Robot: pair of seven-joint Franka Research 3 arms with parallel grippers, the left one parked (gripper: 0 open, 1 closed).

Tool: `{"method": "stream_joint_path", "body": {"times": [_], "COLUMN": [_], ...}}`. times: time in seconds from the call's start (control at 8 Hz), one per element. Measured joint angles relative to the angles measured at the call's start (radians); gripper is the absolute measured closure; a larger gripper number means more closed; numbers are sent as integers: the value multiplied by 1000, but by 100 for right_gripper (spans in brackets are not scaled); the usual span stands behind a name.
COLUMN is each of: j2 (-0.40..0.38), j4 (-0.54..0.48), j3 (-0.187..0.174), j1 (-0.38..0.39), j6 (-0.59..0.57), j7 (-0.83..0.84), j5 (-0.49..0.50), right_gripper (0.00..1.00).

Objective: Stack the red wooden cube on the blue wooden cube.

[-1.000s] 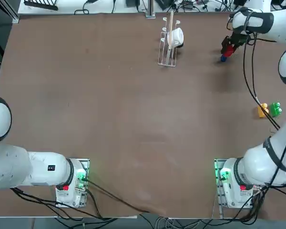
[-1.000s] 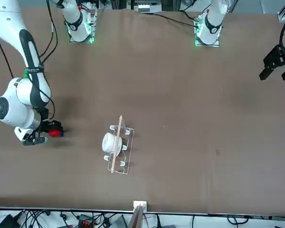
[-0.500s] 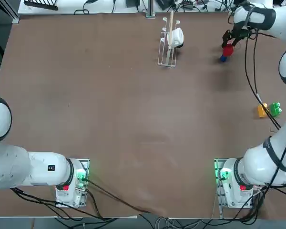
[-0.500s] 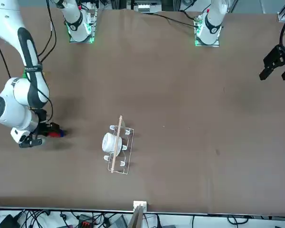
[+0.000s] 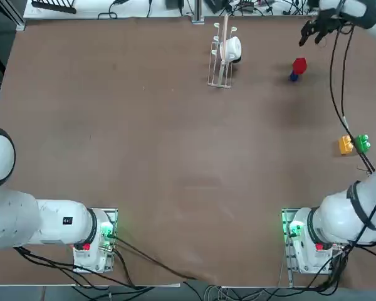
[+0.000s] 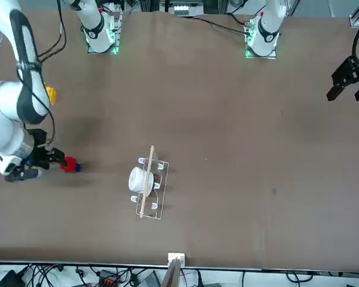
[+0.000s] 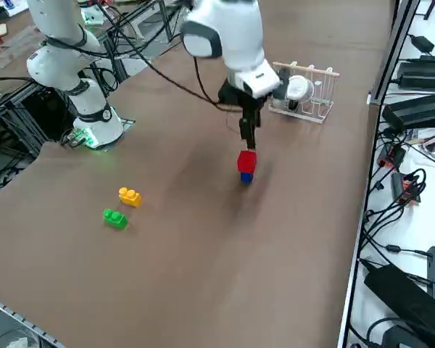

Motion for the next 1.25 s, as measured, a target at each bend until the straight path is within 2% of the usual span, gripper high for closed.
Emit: {"method": "stream_joint_path", "body": {"times": [0.25,0.5,0.75,0.88,1.25], "j2": [-129,-228,-240,-239,-240], "j4": [4,48,191,242,272], "j3": [1,11,21,21,-5], "j1": [0,3,25,42,91], "j6": [-96,-251,-457,-518,-580], "j7": [32,187,306,332,378], "j5": [2,3,0,-7,-35], "right_gripper": [0,0,0,0,0]}}
